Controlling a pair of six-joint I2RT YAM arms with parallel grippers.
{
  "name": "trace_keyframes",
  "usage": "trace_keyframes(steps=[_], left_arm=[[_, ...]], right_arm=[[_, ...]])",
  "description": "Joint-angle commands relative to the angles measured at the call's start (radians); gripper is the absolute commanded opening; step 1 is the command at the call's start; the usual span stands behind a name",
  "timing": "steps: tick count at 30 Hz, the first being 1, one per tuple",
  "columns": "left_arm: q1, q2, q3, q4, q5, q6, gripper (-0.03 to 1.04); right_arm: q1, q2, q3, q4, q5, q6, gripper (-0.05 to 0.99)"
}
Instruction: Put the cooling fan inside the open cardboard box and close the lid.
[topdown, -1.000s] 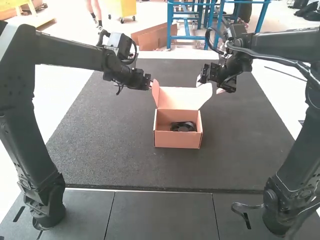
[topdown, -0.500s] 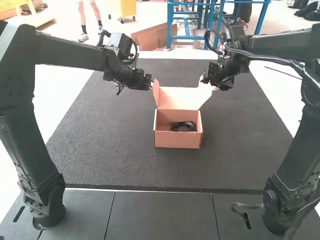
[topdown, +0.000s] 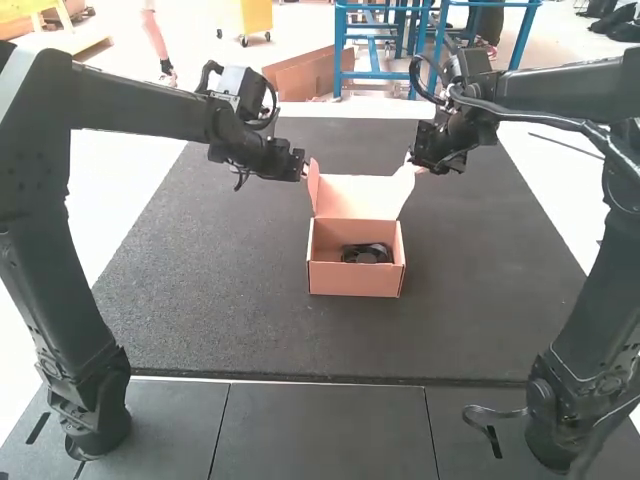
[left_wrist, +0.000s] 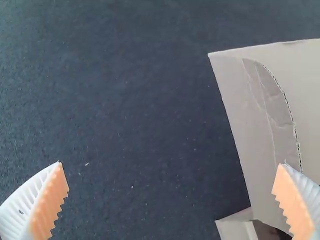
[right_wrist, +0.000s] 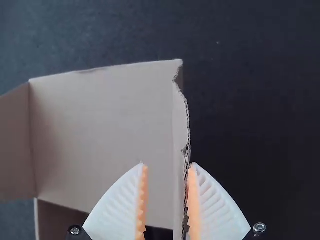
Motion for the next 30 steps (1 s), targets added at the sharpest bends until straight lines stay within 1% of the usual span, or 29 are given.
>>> trace_keyframes(steps=[1,4,6,10,12,15,25,26,28,30], left_arm=[[-0.009,-0.001,0.050,-0.001,0.012,-0.007,0.97],[-0.009,-0.001,0.056,-0.001,0.012,-0.007,0.97],[-0.009,-0.001,0.059,-0.004,0.012,-0.007,0.97],[-0.009,-0.001,0.063,-0.007,0.012,-0.007,0.97],[-0.009,-0.002,0.065,-0.010,0.012,-0.007,0.97],[-0.009,-0.002,0.065,-0.013,0.014,-0.007,0.97],[-0.034,-0.001,0.059,-0.019,0.020,-0.007,0.97],[-0.037,-0.001,0.057,-0.019,0.020,-0.009,0.97],[-0.045,-0.001,0.057,-0.016,0.035,-0.023,0.97],[-0.052,-0.001,0.057,-0.016,0.035,-0.027,0.97]], right_arm=[[-0.014,0.009,-0.014,0.006,0.010,0.006,0.22],[-0.014,0.015,-0.017,0.008,0.010,0.005,0.22],[-0.012,0.021,-0.017,0.006,0.010,-0.001,0.18],[-0.012,0.026,-0.017,0.012,0.010,-0.001,0.18],[-0.012,0.027,-0.018,0.018,0.010,-0.003,0.08],[-0.012,0.026,-0.022,0.029,0.010,-0.004,-0.01],[-0.012,0.021,-0.025,0.028,0.010,-0.015,-0.02],[-0.012,0.021,-0.025,0.026,0.010,-0.018,-0.02],[-0.012,0.020,-0.026,0.021,0.008,-0.026,-0.02],[-0.006,0.018,-0.025,0.015,0.010,-0.035,-0.01]])
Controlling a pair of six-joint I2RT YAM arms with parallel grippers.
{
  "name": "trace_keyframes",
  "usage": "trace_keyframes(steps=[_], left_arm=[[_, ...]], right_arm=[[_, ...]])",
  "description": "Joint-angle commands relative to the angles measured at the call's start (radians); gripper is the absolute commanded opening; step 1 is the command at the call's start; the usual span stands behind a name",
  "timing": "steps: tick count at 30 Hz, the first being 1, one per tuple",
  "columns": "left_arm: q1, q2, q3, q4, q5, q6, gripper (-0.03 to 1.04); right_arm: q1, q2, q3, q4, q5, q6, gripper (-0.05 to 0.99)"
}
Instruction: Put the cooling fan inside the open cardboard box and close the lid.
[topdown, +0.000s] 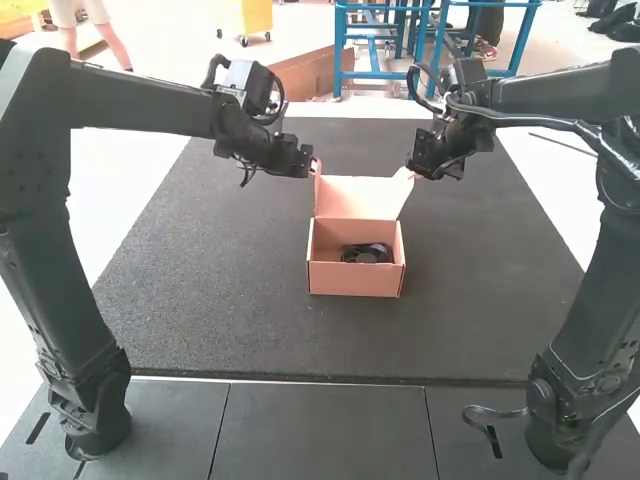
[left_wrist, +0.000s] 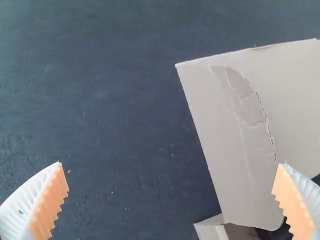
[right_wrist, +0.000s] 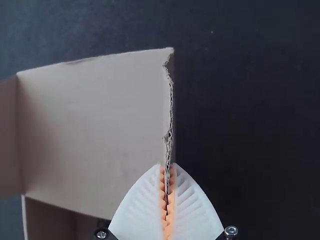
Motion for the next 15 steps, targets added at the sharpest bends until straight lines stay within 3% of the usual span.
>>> trace_keyframes(steps=[1,15], left_arm=[[-0.019,-0.001,0.024,0.002,0.024,-0.021,0.97],[-0.021,-0.001,0.022,-0.029,0.023,-0.024,0.97]], right_arm=[[-0.001,-0.011,-0.008,-0.004,0.006,-0.028,-0.02],[0.063,-0.131,-0.114,0.020,0.020,-0.036,-0.02]])
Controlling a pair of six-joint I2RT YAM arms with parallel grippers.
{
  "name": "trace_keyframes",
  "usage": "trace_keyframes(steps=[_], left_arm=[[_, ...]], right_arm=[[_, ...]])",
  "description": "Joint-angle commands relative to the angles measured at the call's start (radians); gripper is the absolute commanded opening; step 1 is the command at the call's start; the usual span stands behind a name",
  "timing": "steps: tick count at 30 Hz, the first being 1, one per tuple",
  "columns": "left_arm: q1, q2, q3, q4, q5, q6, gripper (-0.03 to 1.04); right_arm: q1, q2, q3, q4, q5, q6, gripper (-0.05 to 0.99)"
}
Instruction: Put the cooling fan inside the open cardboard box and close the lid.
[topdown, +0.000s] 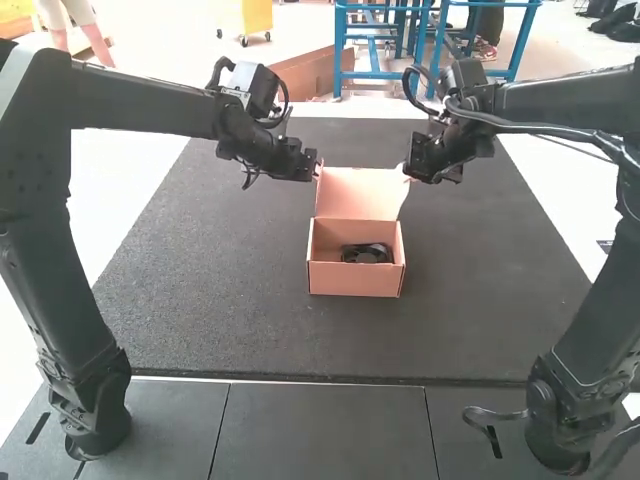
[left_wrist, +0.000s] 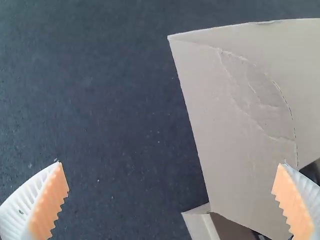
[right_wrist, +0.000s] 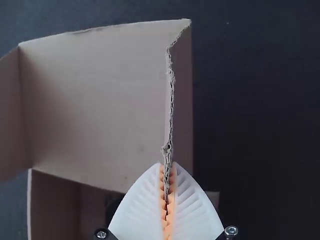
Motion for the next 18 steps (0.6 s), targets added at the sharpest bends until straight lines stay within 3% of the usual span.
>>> trace_keyframes(steps=[1,10,18], left_arm=[[-0.006,-0.001,0.024,-0.003,0.009,-0.011,0.97],[-0.006,-0.008,0.024,-0.028,0.009,-0.011,0.97],[-0.008,-0.028,0.013,-0.069,0.009,-0.008,0.97]], right_arm=[[0.019,-0.046,-0.027,0.000,0.013,-0.017,-0.02],[0.020,-0.166,-0.114,0.055,0.067,-0.036,-0.02],[0.037,-0.273,-0.194,0.089,0.067,-0.031,-0.02]])
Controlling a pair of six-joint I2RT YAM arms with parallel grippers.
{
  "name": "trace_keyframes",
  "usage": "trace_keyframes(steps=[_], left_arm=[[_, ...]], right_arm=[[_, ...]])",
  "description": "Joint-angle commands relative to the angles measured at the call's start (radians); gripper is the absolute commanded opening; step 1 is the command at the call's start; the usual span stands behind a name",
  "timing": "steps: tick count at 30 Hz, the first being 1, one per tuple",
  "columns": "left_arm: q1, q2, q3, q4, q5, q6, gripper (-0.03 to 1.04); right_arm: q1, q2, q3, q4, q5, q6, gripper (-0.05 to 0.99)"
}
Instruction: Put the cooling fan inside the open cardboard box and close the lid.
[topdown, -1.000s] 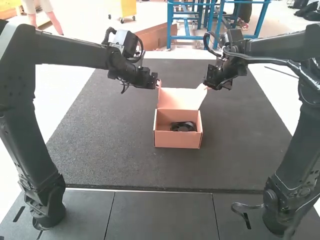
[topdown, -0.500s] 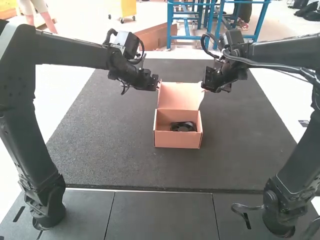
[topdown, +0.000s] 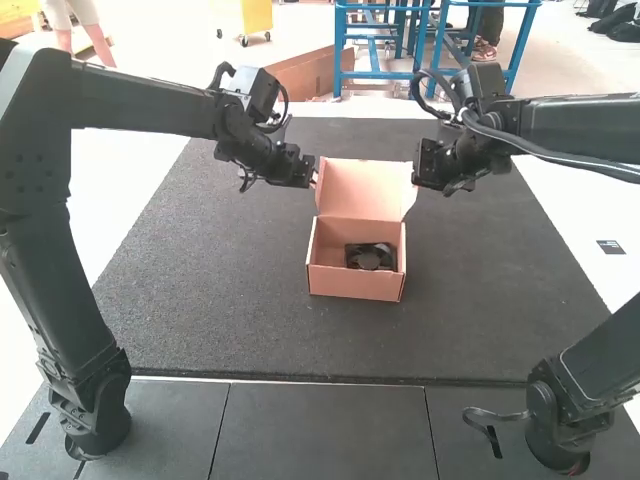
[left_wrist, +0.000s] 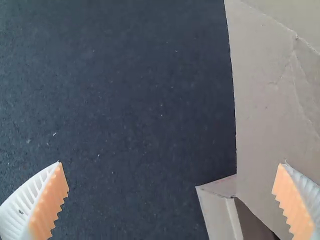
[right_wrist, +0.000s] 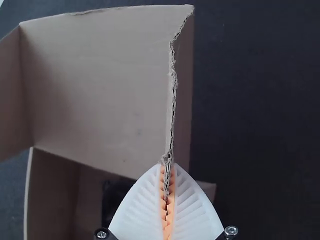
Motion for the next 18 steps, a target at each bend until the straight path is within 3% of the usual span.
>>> trace_keyframes(steps=[1,8,18], left_arm=[[-0.006,-0.033,0.010,0.001,0.008,-0.004,0.97],[-0.006,-0.048,-0.002,0.001,0.008,-0.004,0.97],[-0.008,-0.060,-0.010,0.010,0.010,-0.004,0.97]], right_arm=[[0.010,-0.062,-0.011,0.027,0.012,-0.006,-0.02],[0.011,-0.086,-0.080,0.086,0.013,-0.004,-0.01],[0.033,-0.114,-0.244,0.394,0.072,0.005,-0.01]])
